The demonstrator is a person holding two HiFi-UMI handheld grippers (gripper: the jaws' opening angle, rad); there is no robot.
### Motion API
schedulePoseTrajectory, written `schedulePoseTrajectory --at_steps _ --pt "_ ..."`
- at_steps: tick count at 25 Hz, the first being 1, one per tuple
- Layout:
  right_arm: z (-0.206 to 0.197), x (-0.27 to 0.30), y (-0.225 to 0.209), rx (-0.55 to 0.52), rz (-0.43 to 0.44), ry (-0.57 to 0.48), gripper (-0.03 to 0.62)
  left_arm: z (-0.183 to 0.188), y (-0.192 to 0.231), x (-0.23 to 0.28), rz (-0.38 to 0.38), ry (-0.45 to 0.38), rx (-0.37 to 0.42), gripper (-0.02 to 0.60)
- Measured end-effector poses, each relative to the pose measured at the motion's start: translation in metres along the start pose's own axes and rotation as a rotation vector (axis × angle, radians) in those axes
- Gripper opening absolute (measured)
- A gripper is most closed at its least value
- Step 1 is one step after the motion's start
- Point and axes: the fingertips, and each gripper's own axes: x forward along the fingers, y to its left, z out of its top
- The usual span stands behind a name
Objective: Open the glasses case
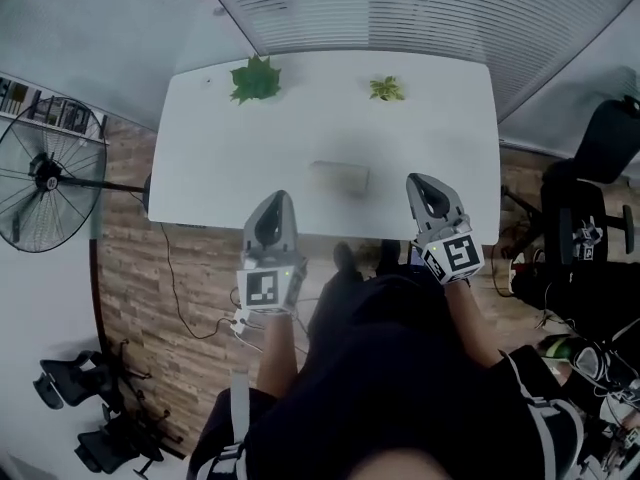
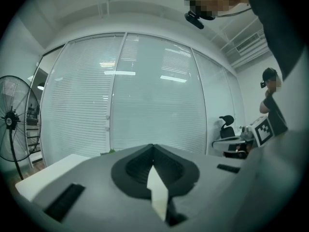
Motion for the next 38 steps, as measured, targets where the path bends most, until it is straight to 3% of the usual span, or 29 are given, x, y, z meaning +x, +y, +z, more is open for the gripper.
schedulePoseTrajectory --at_steps 5,9,10,12,14,21,23,25,29,33,38 --pt "-0.013 0.013 0.005 -0.011 -0.03 0.03 0.015 0.003 0.02 0.011 -0.025 -0.029 0.005 0.0" --pt "-0.03 0.028 0.013 -0.066 0.011 0.088 0.017 0.001 0.031 0.012 -0.016 -0.031 -0.013 0.0" --pt "-0.036 0.031 0.017 -0.081 0.027 0.108 0.029 -0.001 0.033 0.01 -0.011 -0.027 -0.02 0.0" --pt "-0.048 0.036 0.023 -0.108 0.05 0.149 0.156 -0.005 0.037 0.007 -0.006 -0.016 -0.024 0.0" --pt "-0.056 0.04 0.025 -0.14 0.054 0.174 0.196 -0.008 0.04 0.006 -0.011 -0.019 -0.006 0.0" --pt "-0.062 0.049 0.027 -0.17 0.049 0.186 0.212 -0.005 0.045 0.007 -0.009 -0.023 -0.013 0.0" --pt "-0.079 0.052 0.03 -0.28 0.064 0.253 0.212 -0.005 0.045 0.008 -0.01 -0.024 -0.018 0.0" --pt "-0.1 0.056 0.038 -0.482 0.107 0.333 0.211 -0.006 0.045 0.008 -0.01 -0.022 -0.02 0.0" --pt "-0.154 0.064 0.065 -0.874 0.276 0.465 0.21 -0.009 0.048 0.006 -0.002 -0.02 -0.023 0.0" --pt "-0.213 0.07 0.074 -1.057 0.399 0.547 0.203 -0.013 0.054 0.003 0.006 -0.02 -0.011 0.0" --pt "-0.237 0.074 0.079 -1.197 0.476 0.575 0.175 -0.014 0.065 -0.006 0.034 -0.017 -0.017 0.0"
